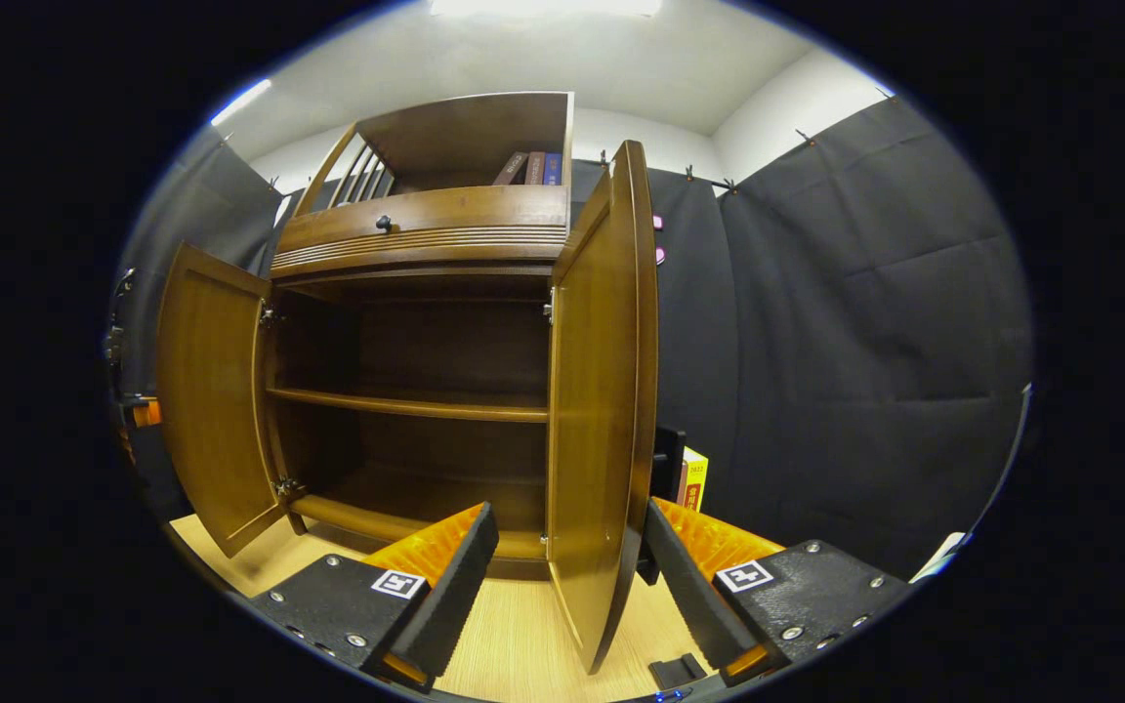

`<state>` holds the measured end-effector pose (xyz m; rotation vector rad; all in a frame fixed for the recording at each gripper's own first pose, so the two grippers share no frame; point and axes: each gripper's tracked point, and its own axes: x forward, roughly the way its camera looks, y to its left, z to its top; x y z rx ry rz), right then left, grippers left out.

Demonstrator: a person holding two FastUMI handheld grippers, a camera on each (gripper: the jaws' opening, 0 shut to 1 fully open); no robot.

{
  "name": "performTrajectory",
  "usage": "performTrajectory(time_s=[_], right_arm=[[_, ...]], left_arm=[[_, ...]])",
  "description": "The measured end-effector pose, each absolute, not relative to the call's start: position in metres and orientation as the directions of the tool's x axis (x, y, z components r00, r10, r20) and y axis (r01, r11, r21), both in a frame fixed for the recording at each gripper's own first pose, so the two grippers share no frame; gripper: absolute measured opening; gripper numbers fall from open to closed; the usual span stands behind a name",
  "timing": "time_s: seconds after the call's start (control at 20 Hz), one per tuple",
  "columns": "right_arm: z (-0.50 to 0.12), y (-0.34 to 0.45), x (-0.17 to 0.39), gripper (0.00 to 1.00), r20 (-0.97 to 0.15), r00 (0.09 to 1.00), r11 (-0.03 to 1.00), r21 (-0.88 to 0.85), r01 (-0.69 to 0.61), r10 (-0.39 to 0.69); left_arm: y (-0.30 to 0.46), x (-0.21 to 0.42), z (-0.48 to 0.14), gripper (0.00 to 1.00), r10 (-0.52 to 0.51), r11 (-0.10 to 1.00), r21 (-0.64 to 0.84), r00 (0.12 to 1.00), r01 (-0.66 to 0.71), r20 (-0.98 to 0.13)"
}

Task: Open the right door of the double-door shoe cabinet with the right hand, and open the left door with the left hand.

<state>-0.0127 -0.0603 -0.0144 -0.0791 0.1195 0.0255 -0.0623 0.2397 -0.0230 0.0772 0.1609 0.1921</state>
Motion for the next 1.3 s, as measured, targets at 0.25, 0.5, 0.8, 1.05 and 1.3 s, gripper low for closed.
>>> performTrajectory(time_s=[0.25, 0.5, 0.8, 1.05, 1.3], right_arm=[[-0.019, -0.068, -0.011, 0.93, -0.129, 0.992, 0.991, -0.131, -0.002, -0.015], [-0.025, -0.068, -0.008, 0.99, -0.151, 0.988, 0.990, -0.142, 0.002, -0.024], [-0.028, -0.062, 0.000, 0.93, -0.172, 0.985, 0.991, -0.133, -0.008, -0.015], [-0.025, -0.069, 0.000, 0.94, -0.167, 0.986, 0.992, -0.125, -0.011, -0.011], [-0.023, -0.070, 0.001, 0.94, -0.169, 0.985, 0.994, -0.096, -0.045, 0.029]], left_arm=[[0.265, -0.066, -0.022, 0.14, 0.092, 0.995, 0.062, 0.985, -0.084, -0.148], [0.288, -0.066, -0.022, 0.13, 0.005, 0.999, 0.038, 0.992, 0.000, -0.129], [0.300, -0.069, -0.021, 0.13, -0.031, 1.000, -0.005, 0.992, 0.031, -0.123], [0.306, -0.111, -0.020, 0.13, 0.058, 0.997, -0.039, 0.989, -0.064, -0.140], [0.254, -0.137, 0.011, 0.13, 0.109, 0.994, 0.029, 0.987, -0.106, -0.115]])
